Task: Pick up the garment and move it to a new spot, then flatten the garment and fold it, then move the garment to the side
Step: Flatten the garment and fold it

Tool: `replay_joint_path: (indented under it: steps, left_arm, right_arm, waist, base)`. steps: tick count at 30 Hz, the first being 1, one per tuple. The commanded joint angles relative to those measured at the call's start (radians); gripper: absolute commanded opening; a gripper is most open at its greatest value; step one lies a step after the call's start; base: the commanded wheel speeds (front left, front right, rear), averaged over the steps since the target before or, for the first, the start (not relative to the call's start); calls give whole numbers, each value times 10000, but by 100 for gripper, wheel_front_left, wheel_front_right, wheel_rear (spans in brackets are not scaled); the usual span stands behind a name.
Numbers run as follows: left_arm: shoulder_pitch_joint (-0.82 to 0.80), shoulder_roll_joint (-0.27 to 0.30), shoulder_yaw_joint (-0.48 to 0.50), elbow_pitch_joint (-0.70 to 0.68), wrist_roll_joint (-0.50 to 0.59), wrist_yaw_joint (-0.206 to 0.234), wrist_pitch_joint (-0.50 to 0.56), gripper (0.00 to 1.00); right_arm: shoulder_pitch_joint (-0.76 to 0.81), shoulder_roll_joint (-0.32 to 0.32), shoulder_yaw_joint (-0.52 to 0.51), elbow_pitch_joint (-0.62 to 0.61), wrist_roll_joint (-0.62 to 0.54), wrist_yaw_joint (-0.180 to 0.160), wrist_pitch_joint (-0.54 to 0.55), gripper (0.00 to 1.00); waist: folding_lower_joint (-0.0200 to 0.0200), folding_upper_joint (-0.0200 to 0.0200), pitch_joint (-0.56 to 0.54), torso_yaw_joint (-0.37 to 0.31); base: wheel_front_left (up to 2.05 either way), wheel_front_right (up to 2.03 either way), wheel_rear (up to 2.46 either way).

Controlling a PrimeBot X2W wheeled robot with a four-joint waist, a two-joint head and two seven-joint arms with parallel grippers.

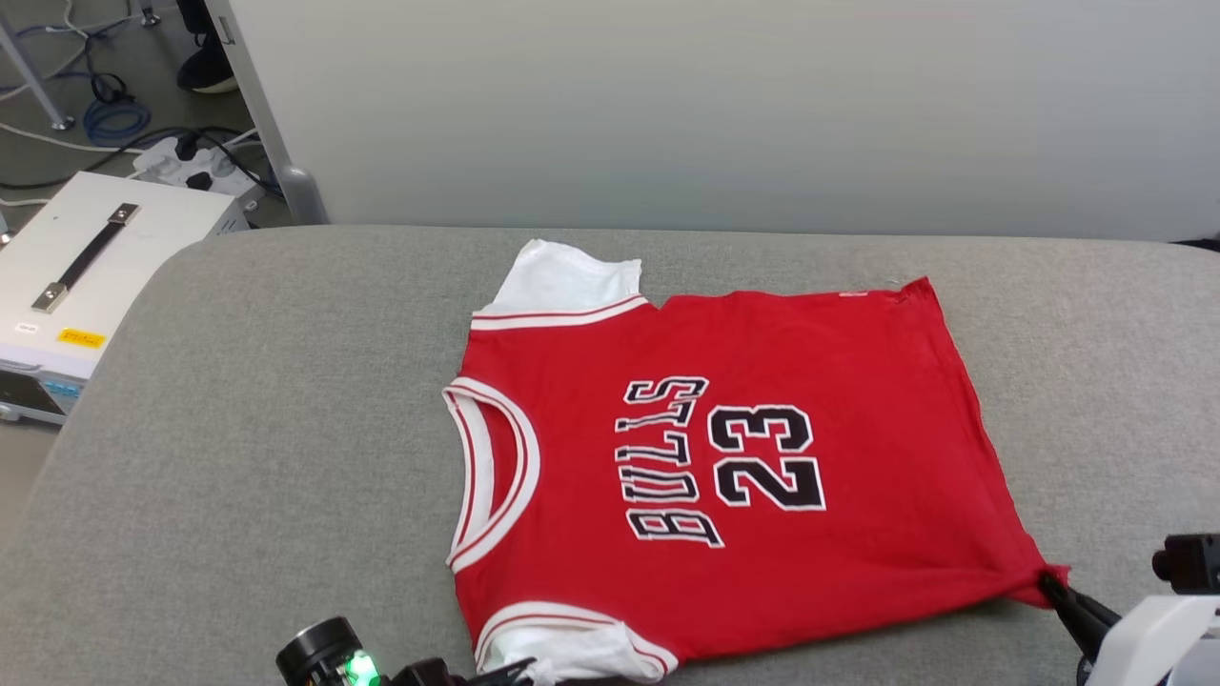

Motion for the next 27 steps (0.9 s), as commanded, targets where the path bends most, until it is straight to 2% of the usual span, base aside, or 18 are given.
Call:
replay_joint_path:
  steps: [1, 5, 12, 16, 17, 20, 24, 27]
  left_arm:
    - [250, 82, -121, -47, 83, 46, -59, 0]
    - [423, 101, -322, -87, 125, 46, -59, 0]
    - [152, 106, 22, -171, 290, 77, -59, 0]
    - [-214, 207, 409, -252, 462, 147, -59, 0]
    - [-731, 281, 854, -344, 568, 160, -59, 0]
    - [-1199, 358, 1103, -403, 577, 126, -59, 0]
    - [-1917, 488, 1168, -251, 609, 82, -59, 0]
    - [-2514, 496, 803, 13, 607, 57, -4, 0]
  right_arm:
    - [427, -157, -148, -230, 58, -9, 148, 0]
    - [1136, -297, -548, -868, 33, -9, 518, 0]
    - [1487, -195, -1255, -1685, -429, -9, 1028, 0]
    - [1294, -50, -1795, -2036, -726, -9, 1299, 0]
    - [942, 160, -2196, -2445, -959, -9, 1588, 0]
    - [624, 248, -2387, -2670, -1191, -9, 1822, 0]
    - [127, 354, -2460, -2813, -1455, -9, 2093, 0]
    - [-322, 391, -2448, -2674, -1711, -9, 2289, 0]
  waist:
    - [1, 0, -225, 91]
    - [1, 0, -225, 69]
    - [1, 0, 63, 80]
    - [1, 0, 354, 45]
    - [1, 0, 686, 8]
    - [1, 0, 965, -22]
    - [1, 0, 1367, -67]
    - [1, 0, 1670, -108]
  base:
    - [0, 0, 0]
    - [0, 0, 0]
    - [0, 0, 0]
    - [0, 0, 0]
    - [0, 0, 0]
    - [0, 0, 0]
    - [0, 0, 0]
    - [0, 0, 0]
